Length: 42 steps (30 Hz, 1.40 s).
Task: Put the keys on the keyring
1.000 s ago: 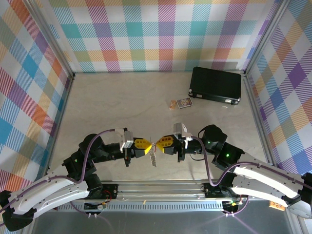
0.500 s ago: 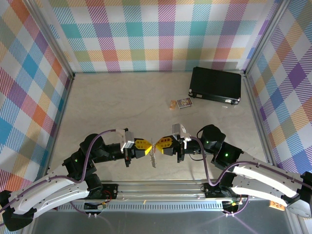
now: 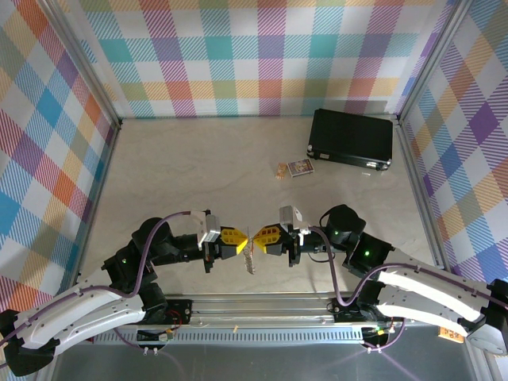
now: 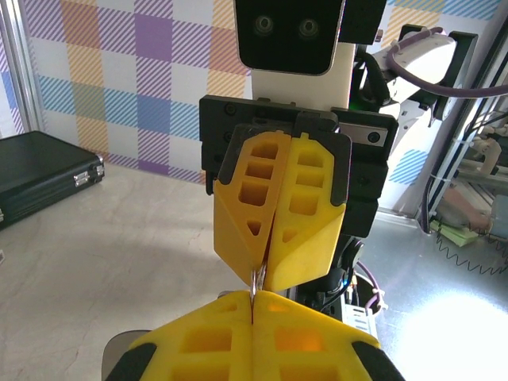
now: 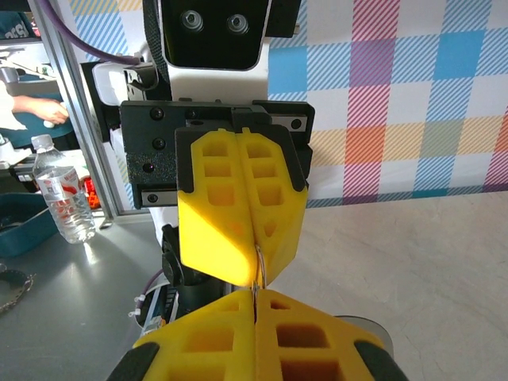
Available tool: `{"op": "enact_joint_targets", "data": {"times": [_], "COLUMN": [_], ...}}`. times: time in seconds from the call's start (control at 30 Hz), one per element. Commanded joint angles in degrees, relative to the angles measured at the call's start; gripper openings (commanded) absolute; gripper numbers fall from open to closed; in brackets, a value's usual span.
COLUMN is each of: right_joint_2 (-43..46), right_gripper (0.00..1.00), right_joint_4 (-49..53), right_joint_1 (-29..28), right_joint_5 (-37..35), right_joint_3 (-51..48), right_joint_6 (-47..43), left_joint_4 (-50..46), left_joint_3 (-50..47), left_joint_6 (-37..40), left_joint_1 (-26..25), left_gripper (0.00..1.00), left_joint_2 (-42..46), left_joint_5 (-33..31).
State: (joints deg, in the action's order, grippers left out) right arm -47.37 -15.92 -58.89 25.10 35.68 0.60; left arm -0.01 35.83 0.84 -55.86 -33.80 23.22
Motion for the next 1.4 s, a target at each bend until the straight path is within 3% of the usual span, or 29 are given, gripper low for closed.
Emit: {"op": "enact_joint_targets", "data": {"times": [0.0, 0.77, 1.37], "right_joint_2": [0.4, 1.7, 2.6], "right_gripper": [0.00, 0.00, 0.09], "right_joint_4": [-2.8, -1.2, -1.3], "right_joint_1": [-0.3, -0.3, -0.4], "right_joint_5": [3.1, 3.1, 3.8], "right_joint_3": [-0.8, -2.0, -2.4], "right_joint_6": [-1.4, -4.0, -4.0], "left_joint_4": [1.9, 4.3, 9.8], "left_joint_3": [2.6, 1.9, -0.2], "left_joint_6": [-0.2, -1.2, -3.1], "left_joint_1": [-0.5, -0.5, -0.4], "left_gripper": [0.00, 0.00, 0.00], "left_joint_2": [0.2, 0.8, 0.9], "left_joint_5": [0.5, 0.2, -0.6]}}
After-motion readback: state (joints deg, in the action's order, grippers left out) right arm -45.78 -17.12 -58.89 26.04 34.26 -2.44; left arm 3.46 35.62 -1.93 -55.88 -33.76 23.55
